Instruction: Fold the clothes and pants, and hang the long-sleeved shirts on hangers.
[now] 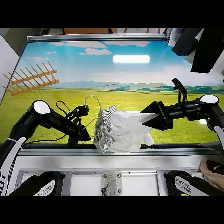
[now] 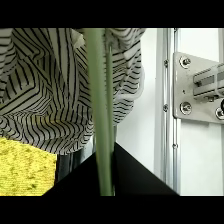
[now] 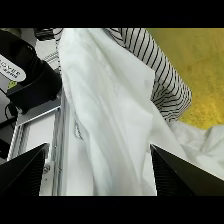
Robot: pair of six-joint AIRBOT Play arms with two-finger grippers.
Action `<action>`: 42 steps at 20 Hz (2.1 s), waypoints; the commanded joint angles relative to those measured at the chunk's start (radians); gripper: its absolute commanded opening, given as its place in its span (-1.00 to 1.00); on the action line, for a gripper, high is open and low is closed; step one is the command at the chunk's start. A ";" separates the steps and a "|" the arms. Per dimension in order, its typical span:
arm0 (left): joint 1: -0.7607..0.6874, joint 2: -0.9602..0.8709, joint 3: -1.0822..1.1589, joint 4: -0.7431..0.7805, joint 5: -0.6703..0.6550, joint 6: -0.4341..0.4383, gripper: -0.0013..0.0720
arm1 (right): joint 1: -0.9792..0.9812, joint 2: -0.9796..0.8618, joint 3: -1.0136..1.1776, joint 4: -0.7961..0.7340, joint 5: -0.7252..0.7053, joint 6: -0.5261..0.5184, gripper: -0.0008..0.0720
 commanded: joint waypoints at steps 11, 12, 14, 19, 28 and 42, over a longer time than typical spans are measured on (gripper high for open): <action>0.000 0.000 0.000 -0.001 0.000 0.000 -0.94 | 0.042 -0.001 0.000 -0.011 -0.033 0.000 0.99; 0.000 0.000 0.000 -0.001 0.000 0.000 -0.94 | 0.042 -0.001 0.000 -0.011 -0.033 0.000 0.99; 0.000 0.000 0.000 -0.001 0.000 0.000 -0.94 | 0.047 -0.001 0.000 -0.011 -0.033 0.000 0.99; 0.000 0.000 0.000 -0.001 0.000 0.000 -0.94 | 0.074 -0.001 0.000 -0.011 -0.063 0.000 0.99; 0.000 0.000 0.000 -0.001 0.000 0.000 -0.94 | 0.077 -0.001 0.000 -0.011 -0.070 0.000 0.99; 0.000 0.000 0.000 0.002 0.000 0.000 -0.94 | 0.077 -0.001 -0.001 -0.007 -0.082 0.014 0.99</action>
